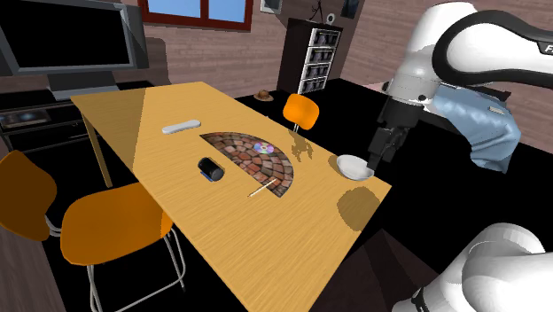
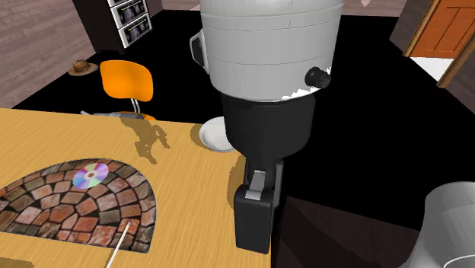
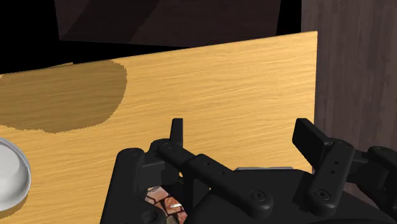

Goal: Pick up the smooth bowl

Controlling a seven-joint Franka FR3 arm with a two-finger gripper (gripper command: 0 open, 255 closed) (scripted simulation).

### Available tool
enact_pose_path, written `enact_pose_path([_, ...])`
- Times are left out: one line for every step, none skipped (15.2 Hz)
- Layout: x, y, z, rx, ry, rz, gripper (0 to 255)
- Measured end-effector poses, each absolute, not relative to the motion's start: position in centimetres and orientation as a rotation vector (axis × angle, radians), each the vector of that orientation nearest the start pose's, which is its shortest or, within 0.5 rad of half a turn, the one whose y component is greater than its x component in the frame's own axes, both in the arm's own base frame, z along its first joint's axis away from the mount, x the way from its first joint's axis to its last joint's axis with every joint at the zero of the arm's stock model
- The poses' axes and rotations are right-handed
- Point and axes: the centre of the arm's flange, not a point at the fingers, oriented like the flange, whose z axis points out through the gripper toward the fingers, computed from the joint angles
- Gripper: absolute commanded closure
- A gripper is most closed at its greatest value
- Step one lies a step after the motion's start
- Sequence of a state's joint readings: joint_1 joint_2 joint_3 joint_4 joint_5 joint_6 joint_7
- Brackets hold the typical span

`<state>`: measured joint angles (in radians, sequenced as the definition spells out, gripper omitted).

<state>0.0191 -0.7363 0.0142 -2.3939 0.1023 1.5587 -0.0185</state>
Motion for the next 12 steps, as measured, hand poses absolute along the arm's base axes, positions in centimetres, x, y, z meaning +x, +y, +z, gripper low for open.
enact_pose_path([31.5,2.3,55.7,-3.045,-0.067,0.152,0])
enact_pose_path([31.8,2.0,55.3,-3.052,-0.064,0.152,0])
enact_pose_path([32.2,1.6,54.6,-3.063,-0.06,0.153,0])
enact_pose_path([32.7,1.3,53.7,-3.077,-0.055,0.154,0])
enact_pose_path([33.4,0.9,52.8,-3.092,-0.05,0.155,0])
enact_pose_path([34.1,0.4,52.0,-3.107,-0.045,0.155,0])
enact_pose_path([34.8,0.0,51.1,-3.122,-0.039,0.155,0])
enact_pose_path([35.1,-0.4,49.8,-3.137,-0.034,0.156,0])
enact_pose_path([35.6,-0.5,49.1,-3.153,-0.028,0.155,0])
enact_pose_path([36.1,-1.0,48.0,-3.168,-0.022,0.156,0])
enact_pose_path([36.5,-1.5,47.1,-3.184,-0.017,0.155,0])
enact_pose_path([37.4,-1.9,46.2,-3.199,-0.011,0.155,0])
